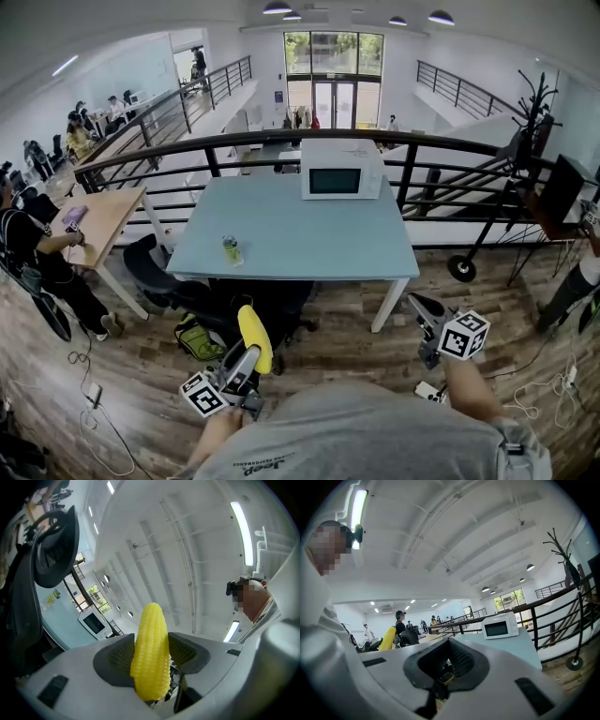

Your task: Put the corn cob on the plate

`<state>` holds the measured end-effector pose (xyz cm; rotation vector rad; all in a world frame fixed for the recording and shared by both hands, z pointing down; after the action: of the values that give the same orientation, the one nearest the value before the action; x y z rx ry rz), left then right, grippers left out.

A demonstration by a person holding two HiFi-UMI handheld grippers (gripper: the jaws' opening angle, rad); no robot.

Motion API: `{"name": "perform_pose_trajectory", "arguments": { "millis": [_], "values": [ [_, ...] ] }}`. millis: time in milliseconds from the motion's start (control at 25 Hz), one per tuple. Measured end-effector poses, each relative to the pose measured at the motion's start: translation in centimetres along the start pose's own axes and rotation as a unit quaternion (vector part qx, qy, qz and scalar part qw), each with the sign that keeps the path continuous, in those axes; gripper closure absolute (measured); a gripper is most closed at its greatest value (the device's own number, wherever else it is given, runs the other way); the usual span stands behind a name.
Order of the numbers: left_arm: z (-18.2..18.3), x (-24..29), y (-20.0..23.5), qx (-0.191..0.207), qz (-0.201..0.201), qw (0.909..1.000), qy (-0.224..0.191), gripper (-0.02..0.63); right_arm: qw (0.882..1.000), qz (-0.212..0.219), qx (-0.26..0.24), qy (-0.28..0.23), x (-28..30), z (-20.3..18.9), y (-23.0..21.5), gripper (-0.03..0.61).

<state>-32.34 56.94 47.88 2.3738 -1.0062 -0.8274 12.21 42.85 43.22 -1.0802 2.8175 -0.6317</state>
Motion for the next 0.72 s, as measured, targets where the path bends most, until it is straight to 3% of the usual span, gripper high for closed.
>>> {"name": "perform_pose_trajectory", "arguments": {
  "millis": [400,720],
  "values": [
    [-0.3,1.2,2.3,-0.009,-0.013,0.9997,0.017,0.376,1.0,-0.005,0.006,0.025,2.2,-0.8,-0.9,0.57],
    [-2.5,9.4,4.5,0.008,-0.006,0.9995,0.029,0.376,0.999,0.029,0.024,0.027,5.4,1.1,-10.0,0.569]
  ]
}}
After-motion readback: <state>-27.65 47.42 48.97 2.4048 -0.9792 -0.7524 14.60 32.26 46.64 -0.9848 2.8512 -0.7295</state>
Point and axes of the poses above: the fingertips, and each gripper's own axes: x forward along the fingers, y to its left, z out of its top, the point moved 8 cm from there along -x, backward along the fingers, and after that the axes turned 7 degrees about x, right-handed, at the moved point
